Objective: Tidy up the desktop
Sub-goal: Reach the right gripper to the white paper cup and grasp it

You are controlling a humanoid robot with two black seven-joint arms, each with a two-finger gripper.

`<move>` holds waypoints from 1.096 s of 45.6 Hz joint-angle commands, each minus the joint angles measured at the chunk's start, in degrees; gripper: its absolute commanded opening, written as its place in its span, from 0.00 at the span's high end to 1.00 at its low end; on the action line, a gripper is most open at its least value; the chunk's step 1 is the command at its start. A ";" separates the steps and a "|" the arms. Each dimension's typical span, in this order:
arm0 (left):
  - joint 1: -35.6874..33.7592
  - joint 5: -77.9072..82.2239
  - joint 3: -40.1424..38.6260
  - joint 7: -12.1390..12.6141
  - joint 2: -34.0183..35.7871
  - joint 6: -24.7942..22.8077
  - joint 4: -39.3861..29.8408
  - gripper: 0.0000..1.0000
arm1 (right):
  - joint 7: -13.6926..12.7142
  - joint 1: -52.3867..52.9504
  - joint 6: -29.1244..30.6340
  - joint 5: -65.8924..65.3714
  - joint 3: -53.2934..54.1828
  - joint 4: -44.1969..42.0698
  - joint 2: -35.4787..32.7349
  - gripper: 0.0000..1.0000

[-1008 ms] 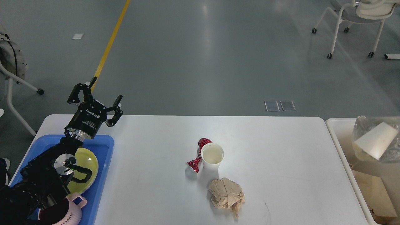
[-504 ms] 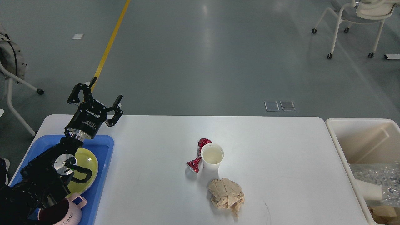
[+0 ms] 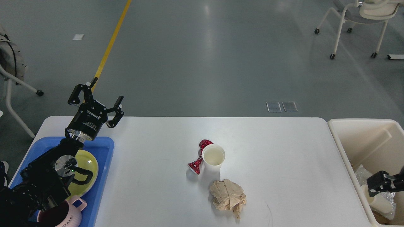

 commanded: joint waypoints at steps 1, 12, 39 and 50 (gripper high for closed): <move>0.00 0.00 -0.01 0.00 0.00 0.01 0.00 0.00 | 0.01 41.69 12.85 1.77 5.72 7.49 3.70 0.00; 0.00 0.00 -0.01 0.00 0.00 0.01 0.00 0.00 | 0.01 43.11 21.22 2.83 16.99 5.12 5.02 0.00; 0.00 0.00 -0.01 0.00 0.00 0.01 0.00 0.00 | -4.65 5.07 -11.55 27.34 21.47 -10.68 35.41 0.00; 0.00 0.00 -0.01 0.00 0.00 0.01 0.00 0.00 | -5.53 -18.40 -13.14 29.20 22.44 -30.81 49.14 0.00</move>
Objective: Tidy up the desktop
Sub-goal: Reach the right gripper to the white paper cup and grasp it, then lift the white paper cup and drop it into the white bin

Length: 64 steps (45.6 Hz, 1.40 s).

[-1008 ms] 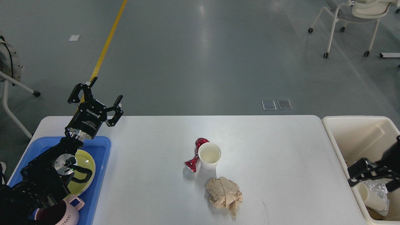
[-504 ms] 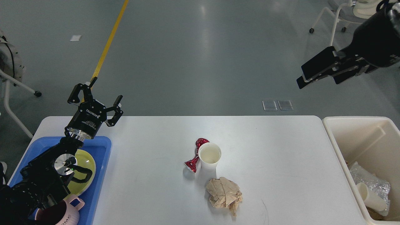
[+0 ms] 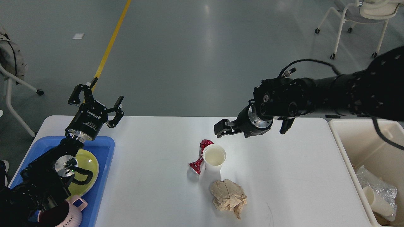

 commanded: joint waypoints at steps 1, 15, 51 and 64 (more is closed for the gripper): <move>0.00 0.00 0.00 0.00 0.00 -0.01 0.00 0.00 | -0.06 -11.43 -1.21 0.17 0.28 -10.47 4.52 0.00; 0.00 0.00 0.00 0.00 0.00 -0.01 0.00 0.00 | -0.06 -16.64 -6.84 0.00 0.37 -12.60 5.67 0.00; 0.00 0.00 0.00 0.00 0.00 -0.01 0.00 0.00 | -1.38 -15.86 -7.73 0.08 -0.95 -9.27 4.18 1.00; 0.00 0.00 0.00 0.00 0.00 -0.01 0.00 0.00 | -1.21 12.15 6.57 -0.62 -2.18 9.18 -15.40 1.00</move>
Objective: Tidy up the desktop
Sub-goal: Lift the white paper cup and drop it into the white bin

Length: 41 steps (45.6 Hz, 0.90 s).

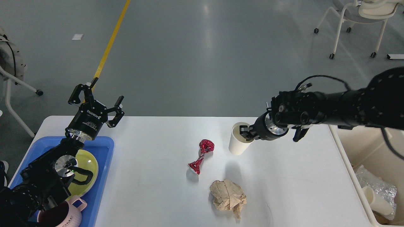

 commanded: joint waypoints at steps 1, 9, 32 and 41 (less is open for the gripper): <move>0.00 0.00 0.00 0.00 0.00 0.00 0.00 0.00 | 0.14 17.02 11.83 -0.58 -0.37 9.06 -10.15 1.00; 0.00 0.00 0.00 0.00 0.00 0.00 0.00 0.00 | 0.76 41.73 36.98 -3.57 -0.29 10.13 -19.74 1.00; 0.00 0.00 0.00 0.00 0.00 0.00 0.00 0.00 | 0.84 28.34 27.43 -28.96 -3.71 2.24 -34.24 1.00; 0.00 0.00 0.00 0.00 0.00 0.00 0.00 0.00 | 4.26 -4.96 10.39 -31.52 -3.19 -20.61 -34.77 1.00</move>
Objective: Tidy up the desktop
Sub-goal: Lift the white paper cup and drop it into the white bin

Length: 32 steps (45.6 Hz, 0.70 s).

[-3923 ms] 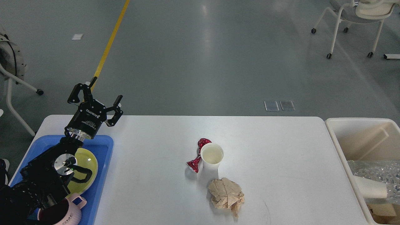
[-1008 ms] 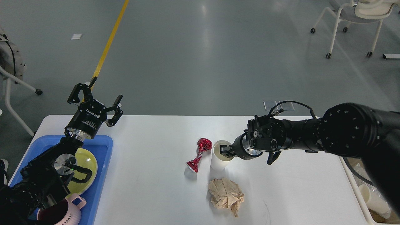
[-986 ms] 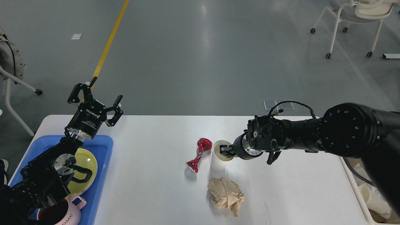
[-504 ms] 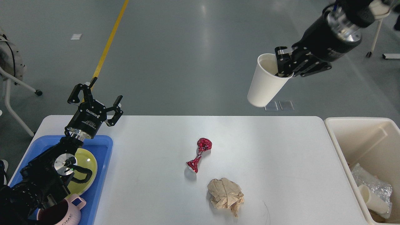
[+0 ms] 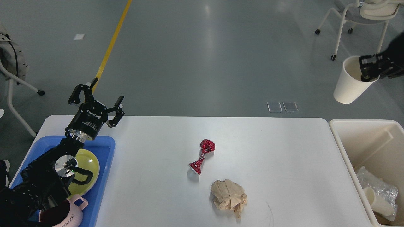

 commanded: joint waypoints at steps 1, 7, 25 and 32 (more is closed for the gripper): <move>0.00 0.00 0.00 0.00 0.00 0.01 0.00 0.00 | 3.50 -22.71 -13.06 -0.43 0.08 -14.78 0.27 1.00; 0.00 0.00 0.00 0.00 0.00 0.01 0.00 0.00 | 5.09 -42.76 -23.97 1.76 2.44 -25.78 3.61 1.00; 0.00 0.00 0.00 0.00 0.00 0.01 0.00 0.00 | 5.00 -62.21 -31.02 6.16 15.81 -33.44 7.40 0.00; 0.00 0.00 0.00 0.00 0.00 0.01 0.00 0.00 | 5.00 -60.98 -30.23 5.90 15.99 -31.60 7.13 0.00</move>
